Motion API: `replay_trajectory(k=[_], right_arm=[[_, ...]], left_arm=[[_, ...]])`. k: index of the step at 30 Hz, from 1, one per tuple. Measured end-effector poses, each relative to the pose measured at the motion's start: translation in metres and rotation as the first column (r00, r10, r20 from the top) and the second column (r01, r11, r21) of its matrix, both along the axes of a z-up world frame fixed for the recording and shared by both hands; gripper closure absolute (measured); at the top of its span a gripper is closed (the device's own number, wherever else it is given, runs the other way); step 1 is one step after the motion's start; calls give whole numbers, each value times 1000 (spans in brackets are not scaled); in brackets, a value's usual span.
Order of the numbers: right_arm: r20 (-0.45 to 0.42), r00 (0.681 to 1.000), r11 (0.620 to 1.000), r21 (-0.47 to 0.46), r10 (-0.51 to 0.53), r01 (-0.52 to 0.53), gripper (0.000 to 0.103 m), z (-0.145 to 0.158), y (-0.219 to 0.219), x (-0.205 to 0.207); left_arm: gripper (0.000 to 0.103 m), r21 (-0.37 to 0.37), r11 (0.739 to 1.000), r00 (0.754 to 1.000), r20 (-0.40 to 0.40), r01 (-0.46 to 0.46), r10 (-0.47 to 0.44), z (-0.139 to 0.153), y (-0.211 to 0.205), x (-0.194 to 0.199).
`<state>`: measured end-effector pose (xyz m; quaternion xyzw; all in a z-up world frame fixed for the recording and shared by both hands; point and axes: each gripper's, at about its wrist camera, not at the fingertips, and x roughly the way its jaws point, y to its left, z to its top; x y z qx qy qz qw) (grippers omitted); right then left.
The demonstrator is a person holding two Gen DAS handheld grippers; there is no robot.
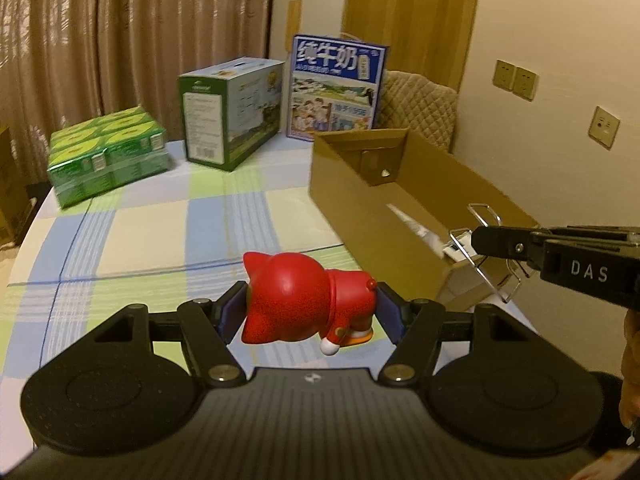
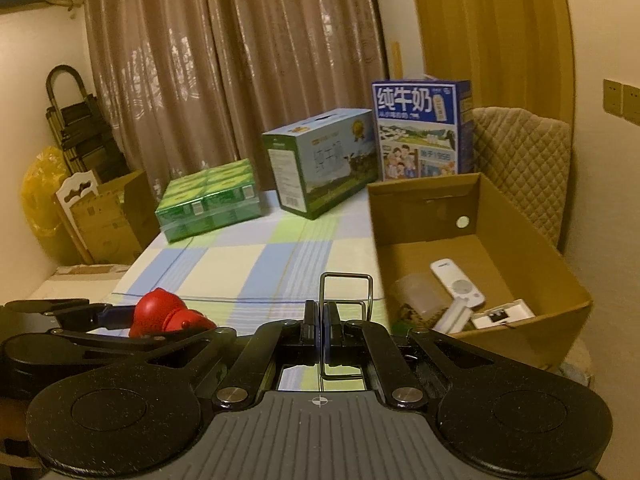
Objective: Organize rigid objects
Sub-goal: 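Carry the red toy and wire holder over the cardboard box with both tools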
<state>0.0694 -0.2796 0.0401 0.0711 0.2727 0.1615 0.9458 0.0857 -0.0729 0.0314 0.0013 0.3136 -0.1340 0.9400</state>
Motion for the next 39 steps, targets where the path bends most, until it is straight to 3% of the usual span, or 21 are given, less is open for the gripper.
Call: replay_trajectory(k=[15, 23, 39], right_arm=[[5, 996, 996, -19, -92, 92, 103, 16, -88, 36], [-37, 993, 993, 1, -115, 115, 103, 4, -126, 74], [-118, 989, 995, 33, -93, 98, 103, -25, -152, 156]], left_arm=[[40, -9, 990, 989, 44, 140, -140, 25, -79, 39], [40, 0, 981, 981, 23, 194, -194, 18, -114, 72], [40, 63, 963, 965, -18, 262, -262, -7, -159, 143]])
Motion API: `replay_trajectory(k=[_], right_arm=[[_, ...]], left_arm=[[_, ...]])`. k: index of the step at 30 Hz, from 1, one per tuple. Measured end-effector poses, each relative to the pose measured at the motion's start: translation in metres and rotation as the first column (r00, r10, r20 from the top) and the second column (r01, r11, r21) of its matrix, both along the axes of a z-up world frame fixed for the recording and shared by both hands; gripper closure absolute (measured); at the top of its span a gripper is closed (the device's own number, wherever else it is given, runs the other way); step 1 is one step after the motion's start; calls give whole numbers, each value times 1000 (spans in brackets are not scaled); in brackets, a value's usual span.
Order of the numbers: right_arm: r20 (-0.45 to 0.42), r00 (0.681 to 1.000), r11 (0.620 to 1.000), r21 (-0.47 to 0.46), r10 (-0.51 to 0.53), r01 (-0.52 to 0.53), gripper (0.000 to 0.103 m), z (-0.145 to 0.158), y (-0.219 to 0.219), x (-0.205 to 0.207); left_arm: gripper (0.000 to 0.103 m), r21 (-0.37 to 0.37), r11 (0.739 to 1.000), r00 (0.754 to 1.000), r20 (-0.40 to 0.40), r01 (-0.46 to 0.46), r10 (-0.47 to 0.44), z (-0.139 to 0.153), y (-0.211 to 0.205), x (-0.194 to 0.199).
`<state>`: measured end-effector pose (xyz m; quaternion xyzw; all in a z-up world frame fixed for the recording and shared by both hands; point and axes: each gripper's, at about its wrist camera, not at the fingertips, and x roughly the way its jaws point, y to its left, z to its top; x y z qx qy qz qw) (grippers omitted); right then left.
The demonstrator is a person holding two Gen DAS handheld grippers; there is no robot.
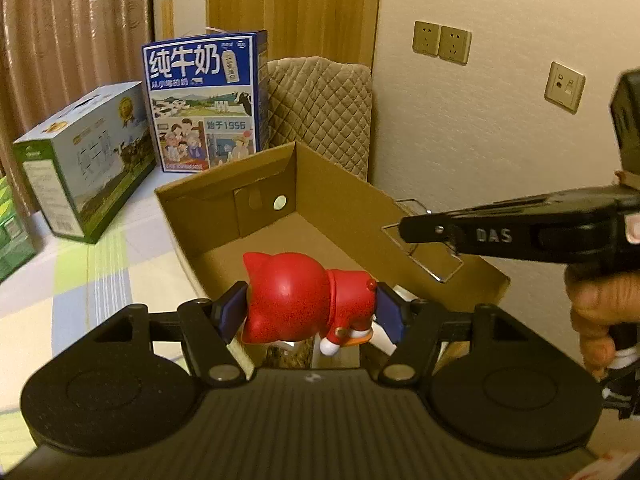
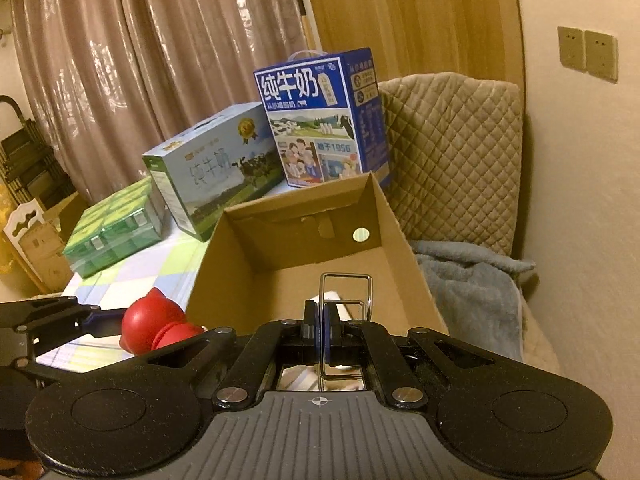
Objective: Organize rigid objects
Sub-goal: 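Carry the red toy and wire holder over the cardboard box with both tools, then open the left tool to drop the toy while the right tool drops the holder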
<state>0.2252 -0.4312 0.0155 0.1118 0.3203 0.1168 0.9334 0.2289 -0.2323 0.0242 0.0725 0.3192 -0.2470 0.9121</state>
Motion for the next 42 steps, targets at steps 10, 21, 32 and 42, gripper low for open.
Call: replay_trajectory(k=[10, 21, 32, 42], right_arm=[[-49, 998, 999, 3, 42, -42, 103, -12, -7, 52], [-96, 994, 999, 0, 44, -44, 103, -34, -10, 66], [-101, 994, 999, 1, 42, -42, 103, -35, -8, 67], [-102, 994, 999, -1, 44, -44, 103, -35, -8, 67]], left_arm=[[40, 44, 998, 999, -6, 35, -35, -9, -19, 42], [40, 87, 995, 998, -41, 50, -47, -30, -25, 55], [40, 109, 993, 998, -47, 44, -39, -32, -26, 55], [36, 98, 995, 1000, -12, 20, -19, -23, -23, 52]])
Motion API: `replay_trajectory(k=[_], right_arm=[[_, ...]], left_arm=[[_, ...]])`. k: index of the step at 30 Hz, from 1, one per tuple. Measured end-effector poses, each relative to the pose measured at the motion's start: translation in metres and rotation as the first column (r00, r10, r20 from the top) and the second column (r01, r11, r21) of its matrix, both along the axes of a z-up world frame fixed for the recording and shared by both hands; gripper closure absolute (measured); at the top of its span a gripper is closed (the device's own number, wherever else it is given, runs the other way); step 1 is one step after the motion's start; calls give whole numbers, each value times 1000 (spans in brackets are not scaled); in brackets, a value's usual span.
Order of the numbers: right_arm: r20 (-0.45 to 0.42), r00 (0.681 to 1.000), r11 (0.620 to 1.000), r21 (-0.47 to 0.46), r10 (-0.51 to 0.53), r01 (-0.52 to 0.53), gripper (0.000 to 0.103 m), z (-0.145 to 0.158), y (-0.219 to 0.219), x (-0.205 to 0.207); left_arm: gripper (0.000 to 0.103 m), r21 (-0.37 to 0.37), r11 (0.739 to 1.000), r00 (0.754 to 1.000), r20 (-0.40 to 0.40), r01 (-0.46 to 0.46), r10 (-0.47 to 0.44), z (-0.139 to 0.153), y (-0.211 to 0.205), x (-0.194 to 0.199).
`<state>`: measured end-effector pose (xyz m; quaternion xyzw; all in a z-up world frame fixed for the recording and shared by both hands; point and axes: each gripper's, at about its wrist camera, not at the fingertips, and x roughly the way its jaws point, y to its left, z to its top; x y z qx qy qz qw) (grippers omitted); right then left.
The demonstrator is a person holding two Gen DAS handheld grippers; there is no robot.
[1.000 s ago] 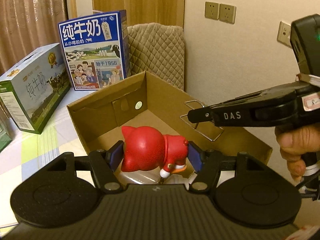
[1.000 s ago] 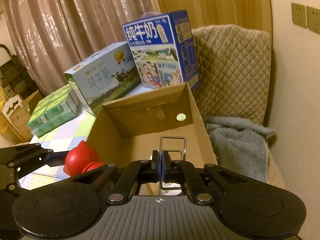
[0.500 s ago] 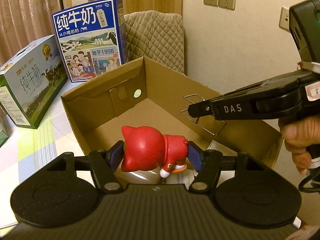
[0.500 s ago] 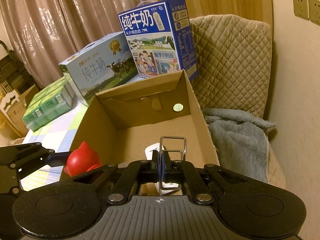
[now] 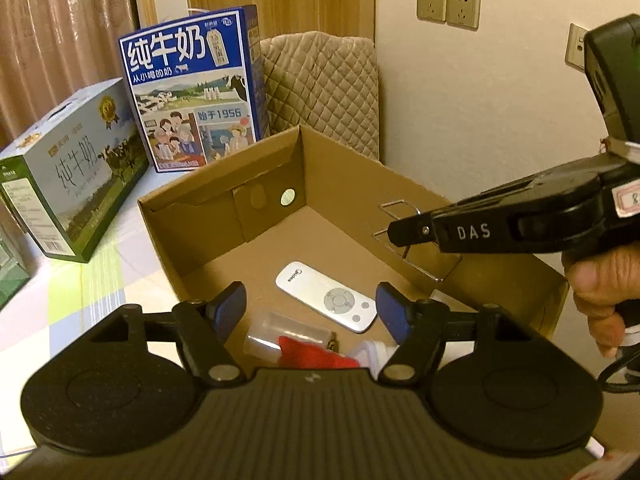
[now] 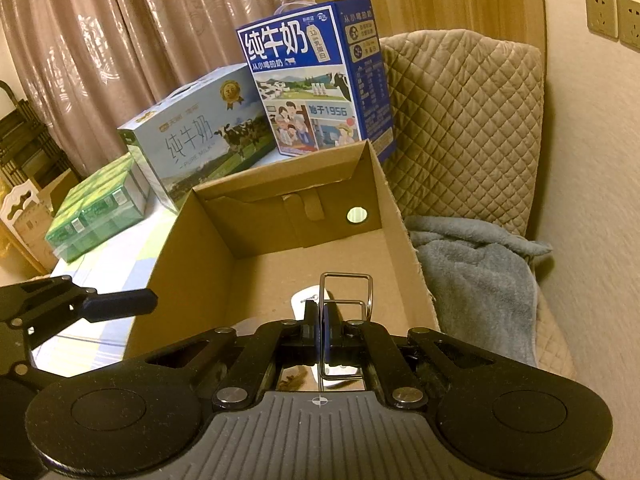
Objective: Organize rigid objects
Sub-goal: 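Open the left tool to drop the toy while the right tool drops the holder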
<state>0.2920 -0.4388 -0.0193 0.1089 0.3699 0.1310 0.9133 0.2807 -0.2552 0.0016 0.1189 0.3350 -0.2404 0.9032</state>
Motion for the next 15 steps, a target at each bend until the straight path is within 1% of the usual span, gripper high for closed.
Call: replay_trajectory(k=[15], right_arm=[[-17, 1000, 1000, -6, -3, 3, 103, -2, 0, -1]], left_arm=[[36, -11, 1000, 1000, -6, -25, 25, 0, 9, 0]])
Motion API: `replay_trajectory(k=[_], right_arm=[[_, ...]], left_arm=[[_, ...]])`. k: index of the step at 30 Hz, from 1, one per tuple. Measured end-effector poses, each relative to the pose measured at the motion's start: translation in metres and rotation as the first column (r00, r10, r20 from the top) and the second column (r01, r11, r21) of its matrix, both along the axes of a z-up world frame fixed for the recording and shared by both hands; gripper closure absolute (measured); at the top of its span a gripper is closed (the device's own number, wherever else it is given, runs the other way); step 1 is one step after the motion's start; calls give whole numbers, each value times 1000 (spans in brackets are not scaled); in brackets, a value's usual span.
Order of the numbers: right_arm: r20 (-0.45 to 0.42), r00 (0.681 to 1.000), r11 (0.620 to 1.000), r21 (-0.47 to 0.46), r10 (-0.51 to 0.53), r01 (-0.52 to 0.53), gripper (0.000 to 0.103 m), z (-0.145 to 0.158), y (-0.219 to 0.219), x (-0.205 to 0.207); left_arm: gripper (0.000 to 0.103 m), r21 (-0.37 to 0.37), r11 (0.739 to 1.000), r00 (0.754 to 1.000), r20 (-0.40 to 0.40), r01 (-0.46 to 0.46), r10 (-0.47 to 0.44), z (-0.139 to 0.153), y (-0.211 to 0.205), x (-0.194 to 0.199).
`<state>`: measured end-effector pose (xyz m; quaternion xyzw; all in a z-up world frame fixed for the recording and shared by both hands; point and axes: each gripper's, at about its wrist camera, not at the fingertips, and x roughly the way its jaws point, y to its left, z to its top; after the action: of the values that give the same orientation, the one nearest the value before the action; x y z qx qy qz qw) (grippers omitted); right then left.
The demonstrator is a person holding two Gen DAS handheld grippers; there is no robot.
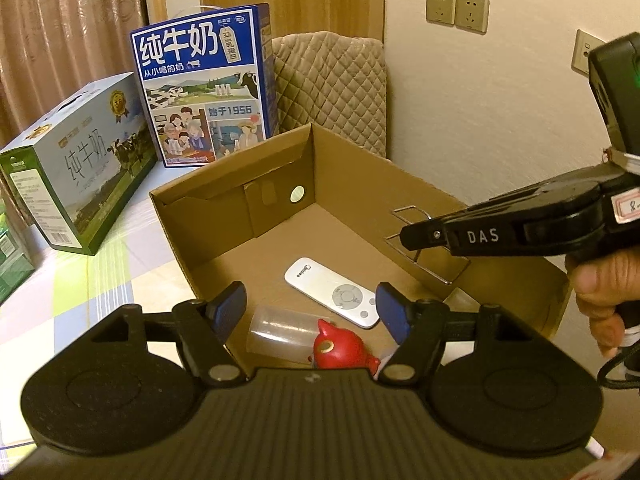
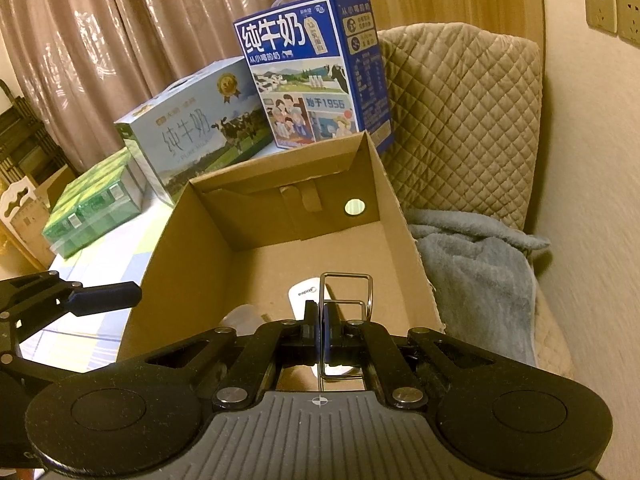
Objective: Organize rigid objects
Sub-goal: 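Open the left tool to drop the toy while the right tool drops the holder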
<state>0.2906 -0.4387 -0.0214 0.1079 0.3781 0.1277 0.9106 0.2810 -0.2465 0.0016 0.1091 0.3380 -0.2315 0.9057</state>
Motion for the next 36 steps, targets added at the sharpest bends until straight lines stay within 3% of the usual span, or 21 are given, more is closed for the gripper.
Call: replay_trajectory(k=[13, 16, 27, 29, 31, 36], right_arm=[[1, 999, 999, -1, -32, 32, 103, -2, -5, 5], [13, 999, 999, -5, -45, 45, 99, 0, -7, 2], [32, 997, 997, 31, -67, 66, 93, 16, -4, -31], [37, 997, 997, 40, -71, 69, 82, 21, -2, -40], [50, 996, 996, 54, -79, 76, 42, 27, -1, -54], [71, 994, 994, 76, -86, 81, 35, 40, 0, -89]], left_arm=[[36, -23, 1000, 1000, 12, -8, 8, 4, 5, -4], [36, -30, 999, 1000, 16, -18, 18, 6, 8, -8], [36, -80, 992, 995, 9, -94, 95, 18, 32, -32], [35, -89, 989, 993, 9, -114, 115, 22, 37, -41], [32, -102, 985, 991, 7, -136, 137, 25, 43, -50], [24, -128, 973, 981, 3, -193, 195, 34, 58, -81]])
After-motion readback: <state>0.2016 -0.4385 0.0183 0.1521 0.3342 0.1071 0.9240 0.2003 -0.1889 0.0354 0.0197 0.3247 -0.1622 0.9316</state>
